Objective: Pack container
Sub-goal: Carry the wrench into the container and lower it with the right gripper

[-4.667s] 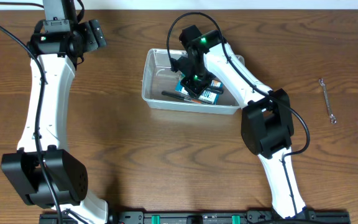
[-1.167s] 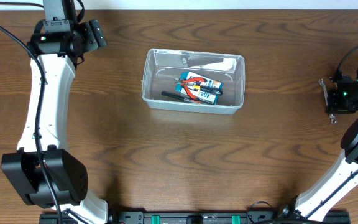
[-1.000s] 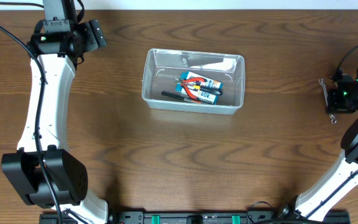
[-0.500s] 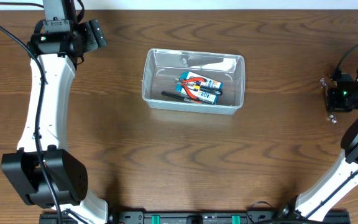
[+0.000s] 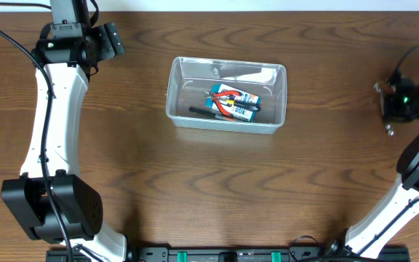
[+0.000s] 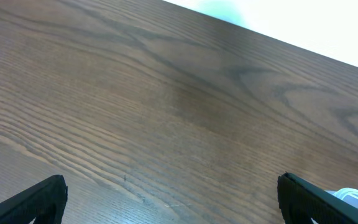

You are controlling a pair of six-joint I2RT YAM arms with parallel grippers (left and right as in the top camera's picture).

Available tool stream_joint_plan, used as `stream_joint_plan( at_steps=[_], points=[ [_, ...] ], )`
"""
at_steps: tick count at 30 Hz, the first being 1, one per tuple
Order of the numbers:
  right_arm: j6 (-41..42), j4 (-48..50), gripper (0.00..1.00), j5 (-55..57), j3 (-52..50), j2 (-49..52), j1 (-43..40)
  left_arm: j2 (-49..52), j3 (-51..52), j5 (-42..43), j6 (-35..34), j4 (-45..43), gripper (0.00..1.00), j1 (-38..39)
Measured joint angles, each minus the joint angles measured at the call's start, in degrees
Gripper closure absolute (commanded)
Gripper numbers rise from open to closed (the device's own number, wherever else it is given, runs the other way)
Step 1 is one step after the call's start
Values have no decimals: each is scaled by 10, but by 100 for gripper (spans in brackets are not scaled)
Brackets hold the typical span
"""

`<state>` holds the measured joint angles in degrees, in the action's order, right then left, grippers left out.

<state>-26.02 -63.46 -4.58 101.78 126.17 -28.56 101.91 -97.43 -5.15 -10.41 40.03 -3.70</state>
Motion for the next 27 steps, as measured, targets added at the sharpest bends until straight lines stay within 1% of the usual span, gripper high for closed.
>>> stream_joint_plan(
  at_steps=[5, 9, 14, 18, 22, 27],
  points=[
    [1, -32, 99, -4, 107, 0, 30, 0, 0, 0, 0, 0, 2, 0],
    [1, -58, 99, -13, 184, 0, 70, 0, 0, 0, 0, 0, 2, 0],
    [-1, -99, 99, -27, 279, 0, 139, 0, 0, 0, 0, 0, 2, 0],
    [-2, -136, 99, -33, 356, 0, 212, 0, 0, 0, 0, 0, 2, 0],
    [-9, -149, 99, -37, 397, 0, 290, 0, 0, 0, 0, 0, 2, 0],
    [-22, -151, 99, -40, 400, 0, 390, 0, 0, 0, 0, 0, 2, 0]
  ],
)
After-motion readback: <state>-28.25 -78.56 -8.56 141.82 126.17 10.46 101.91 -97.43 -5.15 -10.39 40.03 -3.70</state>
